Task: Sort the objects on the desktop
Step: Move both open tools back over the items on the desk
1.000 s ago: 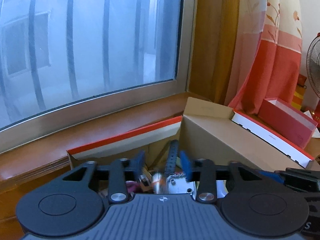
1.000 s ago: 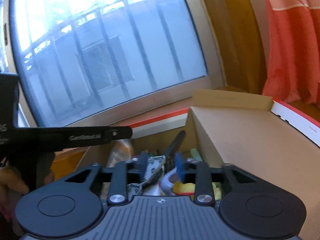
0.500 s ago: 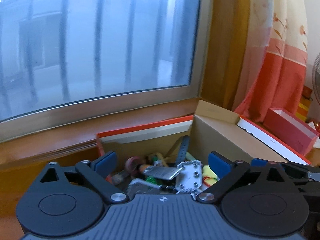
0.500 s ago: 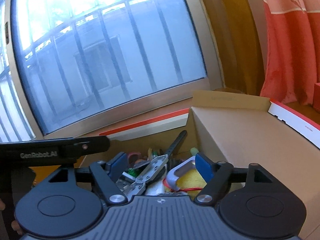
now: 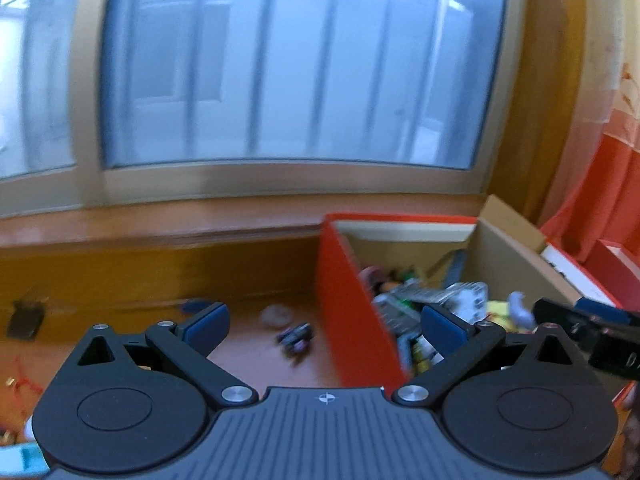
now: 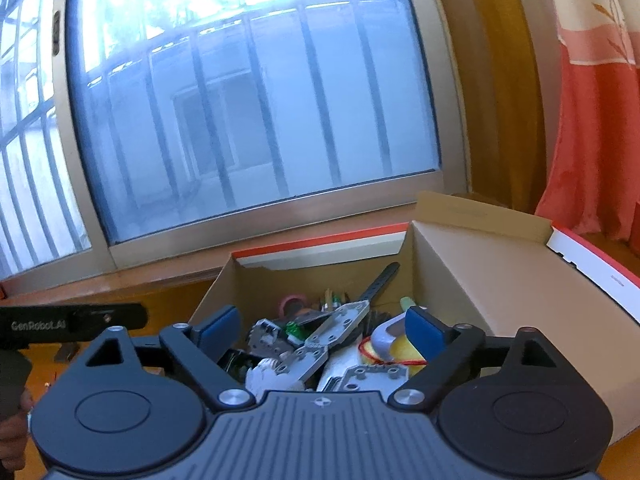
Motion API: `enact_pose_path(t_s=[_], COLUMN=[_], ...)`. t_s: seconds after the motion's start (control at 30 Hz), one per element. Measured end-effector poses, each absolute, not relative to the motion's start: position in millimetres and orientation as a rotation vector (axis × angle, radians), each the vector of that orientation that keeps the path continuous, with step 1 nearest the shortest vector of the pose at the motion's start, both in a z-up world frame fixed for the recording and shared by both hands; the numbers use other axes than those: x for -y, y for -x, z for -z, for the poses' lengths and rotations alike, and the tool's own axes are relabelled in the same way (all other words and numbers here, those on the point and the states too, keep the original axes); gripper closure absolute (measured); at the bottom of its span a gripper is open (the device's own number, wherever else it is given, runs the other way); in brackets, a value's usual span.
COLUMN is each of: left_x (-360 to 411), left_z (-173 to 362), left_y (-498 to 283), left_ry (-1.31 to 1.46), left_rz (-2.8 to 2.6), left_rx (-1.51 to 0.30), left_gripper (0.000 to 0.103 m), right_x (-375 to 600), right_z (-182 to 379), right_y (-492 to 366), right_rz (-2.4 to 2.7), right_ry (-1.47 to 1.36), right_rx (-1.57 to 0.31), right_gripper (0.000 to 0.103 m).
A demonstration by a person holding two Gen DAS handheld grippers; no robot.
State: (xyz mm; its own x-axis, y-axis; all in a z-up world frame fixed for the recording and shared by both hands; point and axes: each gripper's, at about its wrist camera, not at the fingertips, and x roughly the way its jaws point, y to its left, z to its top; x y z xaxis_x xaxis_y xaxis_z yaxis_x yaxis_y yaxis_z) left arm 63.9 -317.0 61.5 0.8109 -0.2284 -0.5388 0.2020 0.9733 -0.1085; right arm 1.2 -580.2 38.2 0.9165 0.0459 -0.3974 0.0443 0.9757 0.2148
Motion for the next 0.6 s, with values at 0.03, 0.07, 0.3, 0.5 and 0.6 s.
enact_pose_path(t_s=[0.03,0.07,0.3,0.5,0.6], left_x=[311,305,261,219,196], left_z=[-60,-58,-44,-34,-29], left_y=[-60,-57,-31,-16,-10], left_ry=[0.046,0.045,0.037,0.021,0.011], left_rz=[0.214,0.199,0.089,0.046,0.039], left_rx=[-0.585,-0.589,-0.614,-0.640,-0.658], left_gripper=[0.000,0.000,0.000,0.000,0.000], right_x=[578,576,556,524,503], right_z=[-38,-38,-40,-45,-51], right_y=[-1,0,1,6,13], right_rz=[-0.003,-0.006,-0.033,-0.045,-0.040], right_ry=[-0.218,-0.214,-0.203,-0.191,-0.174], right_rx=[-0.416,-0.419,-0.433,-0.423,-0.405], right_gripper=[0.012,0.012,0.012,0.012,0.012])
